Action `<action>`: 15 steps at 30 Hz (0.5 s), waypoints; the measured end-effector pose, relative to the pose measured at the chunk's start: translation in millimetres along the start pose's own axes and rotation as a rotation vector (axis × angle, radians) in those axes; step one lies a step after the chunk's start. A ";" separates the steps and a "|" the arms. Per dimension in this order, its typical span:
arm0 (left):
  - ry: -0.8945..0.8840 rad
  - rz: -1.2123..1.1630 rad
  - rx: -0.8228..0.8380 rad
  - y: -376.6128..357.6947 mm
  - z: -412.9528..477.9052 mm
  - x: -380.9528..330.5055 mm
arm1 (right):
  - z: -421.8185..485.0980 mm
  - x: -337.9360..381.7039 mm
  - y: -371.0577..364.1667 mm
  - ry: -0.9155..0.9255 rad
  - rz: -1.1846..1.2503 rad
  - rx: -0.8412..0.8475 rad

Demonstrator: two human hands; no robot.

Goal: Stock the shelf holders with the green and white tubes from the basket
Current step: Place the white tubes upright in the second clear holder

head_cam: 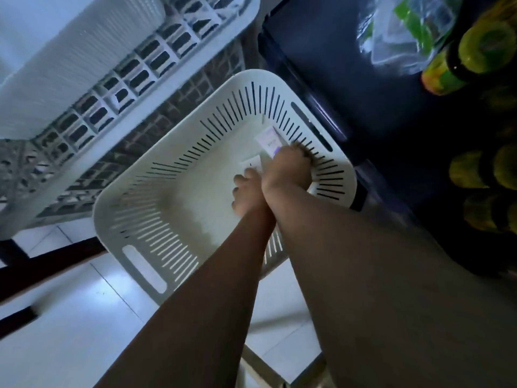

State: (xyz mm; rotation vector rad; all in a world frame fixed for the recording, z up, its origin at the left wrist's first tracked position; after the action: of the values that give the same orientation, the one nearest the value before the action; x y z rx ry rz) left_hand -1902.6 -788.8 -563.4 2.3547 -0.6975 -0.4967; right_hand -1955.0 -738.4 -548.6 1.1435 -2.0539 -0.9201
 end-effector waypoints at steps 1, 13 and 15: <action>0.035 -0.079 -0.016 3.5 5.2 7.6 | 1.9 -0.4 -5.9 0.021 0.005 0.001; 0.029 -0.896 0.194 52.1 26.4 72.5 | 12.2 -21.0 -14.6 -0.019 0.497 0.435; 0.026 -0.977 0.189 57.1 19.3 71.1 | 0.4 -21.5 -10.8 -0.004 0.585 0.460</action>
State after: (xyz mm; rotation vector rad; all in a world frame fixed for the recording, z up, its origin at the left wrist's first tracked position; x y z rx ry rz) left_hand -1876.5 -877.5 -552.1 2.7618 0.5087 -0.8136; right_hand -1940.9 -723.6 -561.2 0.6641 -2.4730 -0.1702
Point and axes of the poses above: each hand's wrist, its own z-axis towards the middle knuckle, its own y-axis out of the back of the hand, x = y × z, the point moved 1 cm from there along z, towards the middle knuckle, and after that the axes turned 1 degree about y, right-handed, at the moved point
